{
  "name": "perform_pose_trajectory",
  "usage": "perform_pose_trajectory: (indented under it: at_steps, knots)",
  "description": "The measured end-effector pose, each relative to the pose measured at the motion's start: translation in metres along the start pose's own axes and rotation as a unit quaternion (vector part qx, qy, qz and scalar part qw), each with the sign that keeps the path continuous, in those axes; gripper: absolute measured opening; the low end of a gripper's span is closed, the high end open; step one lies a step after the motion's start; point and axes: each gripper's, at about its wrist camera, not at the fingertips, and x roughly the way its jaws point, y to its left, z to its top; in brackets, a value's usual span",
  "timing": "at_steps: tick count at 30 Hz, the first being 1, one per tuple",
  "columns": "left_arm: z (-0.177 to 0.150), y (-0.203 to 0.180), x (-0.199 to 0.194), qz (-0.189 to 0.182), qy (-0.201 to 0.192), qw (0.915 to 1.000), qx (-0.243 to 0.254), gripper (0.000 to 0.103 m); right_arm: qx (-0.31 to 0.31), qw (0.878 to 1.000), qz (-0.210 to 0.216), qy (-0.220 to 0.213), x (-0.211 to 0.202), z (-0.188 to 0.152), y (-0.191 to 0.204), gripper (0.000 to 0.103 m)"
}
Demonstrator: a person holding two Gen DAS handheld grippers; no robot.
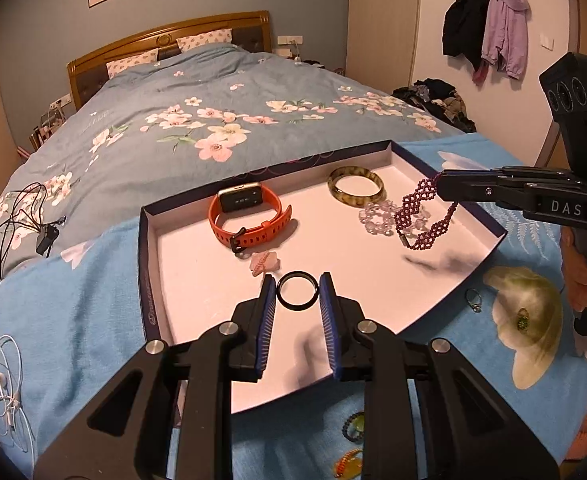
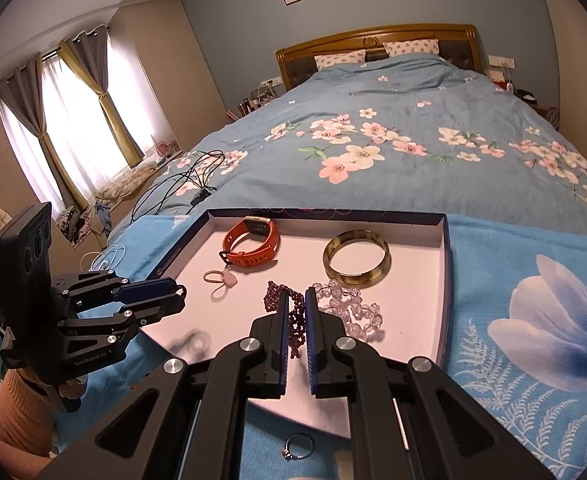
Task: Organize jewelry
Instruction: 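Lower the purple bracelet into the box with the right tool while the left tool drops the black ring there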
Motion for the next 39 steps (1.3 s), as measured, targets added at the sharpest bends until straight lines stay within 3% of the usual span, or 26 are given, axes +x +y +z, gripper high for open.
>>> perform_pose_trajectory:
  at_steps: [15,31,35,39]
  knots:
    - [-0.002,0.004,0.032,0.009,0.033,0.9994,-0.002,0.022,0.024,0.999,-0.033,0.025,0.021,-0.003,-0.02,0.008]
    - [0.003,0.009,0.051,0.013,0.045,0.9988,-0.016,0.023,0.021,0.998,-0.059,0.02,0.018,-0.004,-0.022,0.012]
    - [0.004,0.009,0.045,0.013,0.032,0.9992,-0.021,0.036,0.018,0.998,-0.061,0.013,0.01,-0.005,-0.02,0.017]
    - [0.005,0.012,0.029,0.02,0.01,0.9993,-0.029,0.041,0.01,0.998,-0.061,0.004,-0.004,-0.008,-0.015,0.019]
